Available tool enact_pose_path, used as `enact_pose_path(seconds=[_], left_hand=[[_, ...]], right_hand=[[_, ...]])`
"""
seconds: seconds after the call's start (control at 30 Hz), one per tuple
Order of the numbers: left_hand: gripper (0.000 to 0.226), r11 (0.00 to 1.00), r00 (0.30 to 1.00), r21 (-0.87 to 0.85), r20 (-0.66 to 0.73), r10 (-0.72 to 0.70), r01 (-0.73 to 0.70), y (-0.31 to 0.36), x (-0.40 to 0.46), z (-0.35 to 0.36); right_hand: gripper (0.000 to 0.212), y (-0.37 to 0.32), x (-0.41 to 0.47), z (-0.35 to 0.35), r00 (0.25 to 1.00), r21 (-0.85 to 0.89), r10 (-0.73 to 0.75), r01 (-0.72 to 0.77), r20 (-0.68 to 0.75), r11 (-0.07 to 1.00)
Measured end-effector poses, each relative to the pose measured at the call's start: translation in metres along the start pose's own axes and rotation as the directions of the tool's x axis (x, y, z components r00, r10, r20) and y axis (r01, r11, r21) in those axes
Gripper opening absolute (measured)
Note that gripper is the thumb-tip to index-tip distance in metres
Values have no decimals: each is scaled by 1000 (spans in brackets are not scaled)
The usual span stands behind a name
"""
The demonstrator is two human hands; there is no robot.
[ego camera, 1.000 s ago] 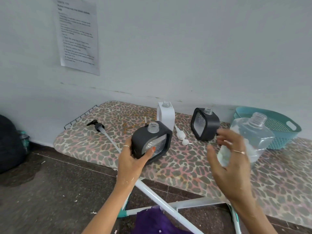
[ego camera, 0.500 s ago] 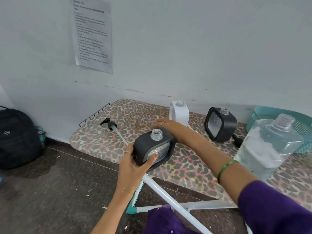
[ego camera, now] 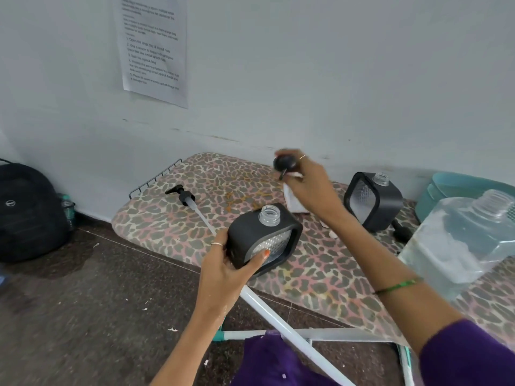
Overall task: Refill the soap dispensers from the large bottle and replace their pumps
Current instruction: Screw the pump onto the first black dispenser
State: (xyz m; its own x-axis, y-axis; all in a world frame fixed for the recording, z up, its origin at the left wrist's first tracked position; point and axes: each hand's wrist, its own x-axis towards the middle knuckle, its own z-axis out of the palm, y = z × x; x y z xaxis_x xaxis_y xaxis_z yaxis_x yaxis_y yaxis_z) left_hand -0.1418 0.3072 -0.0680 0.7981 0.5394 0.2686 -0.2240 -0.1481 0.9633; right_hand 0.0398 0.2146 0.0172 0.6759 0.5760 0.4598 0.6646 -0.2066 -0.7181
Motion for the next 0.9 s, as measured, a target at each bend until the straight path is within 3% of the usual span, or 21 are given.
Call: enact_pose_path(seconds=[0.13,0.27,0.53,0.8,0.9], left_hand=[[47,1000,999,-27,41,-2,3,6,4,14],[46,999,996,-51,84,-5,10,10,5,31],[46,999,992,-38,123,-28,33,0,3,41],[46,998,991,-46,127,-43,49,-4,0,40],[48,997,989,-47,134,-59,66,-7,0,38]], right_hand=[[26,-30,-27,-47,950,355,55,61,-308,933],[20,-45,-59,-74,939,593,105,117,-327,797],[28,-45,-83,-78,959,517,84,71,-270,853],[19,-43,-78,-67,975,454,57,48,-215,890],[17,-39,-75,-61,990,389,40,15,-134,921]])
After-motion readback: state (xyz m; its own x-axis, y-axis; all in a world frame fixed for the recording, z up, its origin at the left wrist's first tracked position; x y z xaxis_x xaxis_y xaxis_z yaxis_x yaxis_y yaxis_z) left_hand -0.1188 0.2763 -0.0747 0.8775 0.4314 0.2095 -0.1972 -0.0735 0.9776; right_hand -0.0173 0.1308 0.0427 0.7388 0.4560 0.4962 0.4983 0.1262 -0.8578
